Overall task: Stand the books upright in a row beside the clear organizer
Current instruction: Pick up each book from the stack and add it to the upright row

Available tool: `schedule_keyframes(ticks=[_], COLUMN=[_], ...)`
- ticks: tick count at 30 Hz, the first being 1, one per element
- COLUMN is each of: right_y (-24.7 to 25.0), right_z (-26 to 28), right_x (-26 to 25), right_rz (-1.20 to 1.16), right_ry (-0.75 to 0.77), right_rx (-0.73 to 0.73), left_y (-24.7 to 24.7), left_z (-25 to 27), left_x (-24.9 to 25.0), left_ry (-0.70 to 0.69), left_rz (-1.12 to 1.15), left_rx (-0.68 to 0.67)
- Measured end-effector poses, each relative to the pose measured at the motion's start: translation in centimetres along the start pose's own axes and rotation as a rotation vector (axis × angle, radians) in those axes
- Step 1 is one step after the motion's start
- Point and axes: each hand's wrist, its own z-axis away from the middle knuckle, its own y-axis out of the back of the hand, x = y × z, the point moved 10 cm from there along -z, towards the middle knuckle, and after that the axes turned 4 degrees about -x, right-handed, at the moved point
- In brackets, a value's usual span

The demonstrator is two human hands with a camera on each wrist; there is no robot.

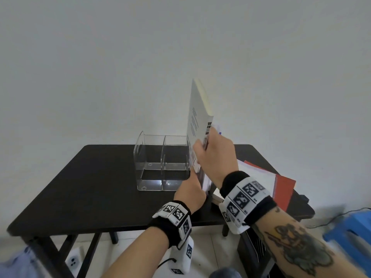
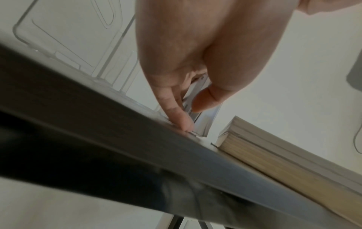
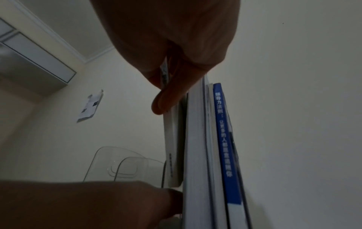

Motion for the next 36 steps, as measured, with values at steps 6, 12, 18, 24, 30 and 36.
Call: schedule_keyframes(ticks=[6,12,18,24,30,36], right_y=[-1.9,-3.3,-3.6,-4.5,-4.7,-5.5], right_z=[0.0,0.5,0.8,1.5,1.5,2.0], right_x=[0.6,1.4,1.6,2.8,3.7,4.0], right_rz=[0.179,0.296,0.486,0.451,0.415,0.462], right_ry=[-0.046,-0.088,-0.058,-0.109,-0.147,-0.123], right_rx=[-0.086,-0.18,-0.188,-0.242,-0.25,-0.318], left_y=[-0.3,0.7,2.0,1.8,2.7,2.3], left_z=[0.5,1.4,1.1,1.1,1.5,1.3], left_x=[-0.9,-0.7,0.7,1.0,1.5,1.0], left_ry=[0.066,0.042,-0.062,-0.102,-0.122,-0.099], left_rz=[0.016,-0.029,-0.385,-0.419,-0.419,-0.461], left_rx=[0.06,0.132,0.142,0.146,0.187,0.156])
